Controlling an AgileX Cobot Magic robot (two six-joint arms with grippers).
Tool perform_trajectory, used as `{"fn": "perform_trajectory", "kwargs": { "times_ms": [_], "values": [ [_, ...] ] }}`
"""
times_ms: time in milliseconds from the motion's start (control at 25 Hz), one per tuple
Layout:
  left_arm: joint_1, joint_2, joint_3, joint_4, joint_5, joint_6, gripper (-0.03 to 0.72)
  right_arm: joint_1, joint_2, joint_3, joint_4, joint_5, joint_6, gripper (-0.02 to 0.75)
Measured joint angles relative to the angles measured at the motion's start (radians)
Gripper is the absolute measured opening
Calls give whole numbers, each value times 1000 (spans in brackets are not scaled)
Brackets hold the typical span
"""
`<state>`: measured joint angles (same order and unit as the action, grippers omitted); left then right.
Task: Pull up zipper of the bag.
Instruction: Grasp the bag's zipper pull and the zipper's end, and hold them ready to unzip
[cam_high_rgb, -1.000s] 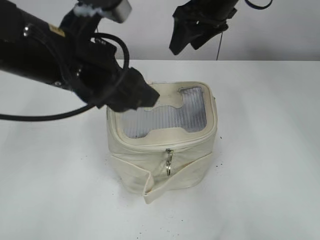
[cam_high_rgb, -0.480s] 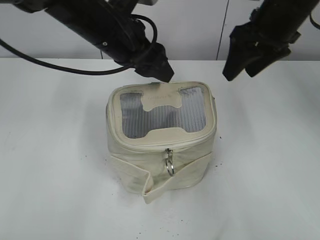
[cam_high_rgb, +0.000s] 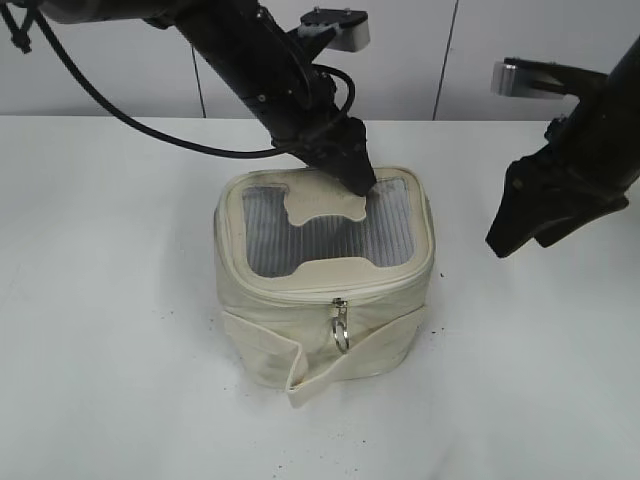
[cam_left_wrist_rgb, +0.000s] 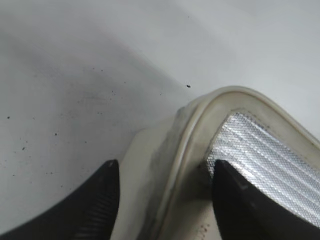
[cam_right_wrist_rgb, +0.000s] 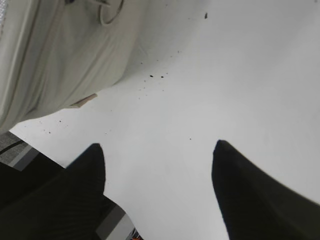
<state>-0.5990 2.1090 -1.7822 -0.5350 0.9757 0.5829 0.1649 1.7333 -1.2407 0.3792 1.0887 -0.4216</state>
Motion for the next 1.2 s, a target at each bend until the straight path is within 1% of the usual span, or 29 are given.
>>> {"fn": "perform_trajectory", "kwargs": {
  "times_ms": [120, 160, 200, 280, 360, 400, 440, 600, 760, 880, 1000, 1040, 1120, 1200],
  "values": [
    [4, 24, -38, 0, 46, 0, 437, 0, 0, 67, 60, -87, -105, 500],
    [4, 26, -40, -3, 54, 0, 420, 0, 0, 83, 86, -120, -143, 500],
    [4, 26, -43, -6, 64, 0, 385, 0, 0, 96, 115, -147, -190, 500],
    [4, 28, -47, -11, 88, 0, 276, 1, 0, 114, 166, -201, -275, 489],
    [4, 31, -48, -10, 113, 1, 118, 1, 0, 126, 208, -229, -354, 470],
    [6, 33, -48, -11, 121, 3, 68, 1, 0, 132, 230, -237, -392, 465],
    [6, 33, -48, -11, 123, 6, 50, 1, 4, 135, 252, -240, -419, 462],
    [6, 33, -48, -12, 128, 7, 50, 1, 46, 136, 327, -244, -510, 457],
    [6, 33, -55, -10, 139, 7, 50, 1, 99, 136, 379, -257, -579, 435],
    [6, 33, -55, -7, 143, 7, 50, 2, 126, 138, 464, -259, -674, 426],
    [7, 33, -56, -4, 149, 7, 50, 0, 158, 139, 542, -292, -766, 419],
    [7, 33, -56, -3, 149, 7, 50, 0, 167, 139, 566, -304, -792, 405],
    [7, 33, -56, -3, 149, 7, 50, 0, 175, 139, 595, -309, -829, 349],
    [7, 33, -56, -2, 149, 7, 49, 0, 176, 143, 613, -309, -849, 248]
  ]
}}
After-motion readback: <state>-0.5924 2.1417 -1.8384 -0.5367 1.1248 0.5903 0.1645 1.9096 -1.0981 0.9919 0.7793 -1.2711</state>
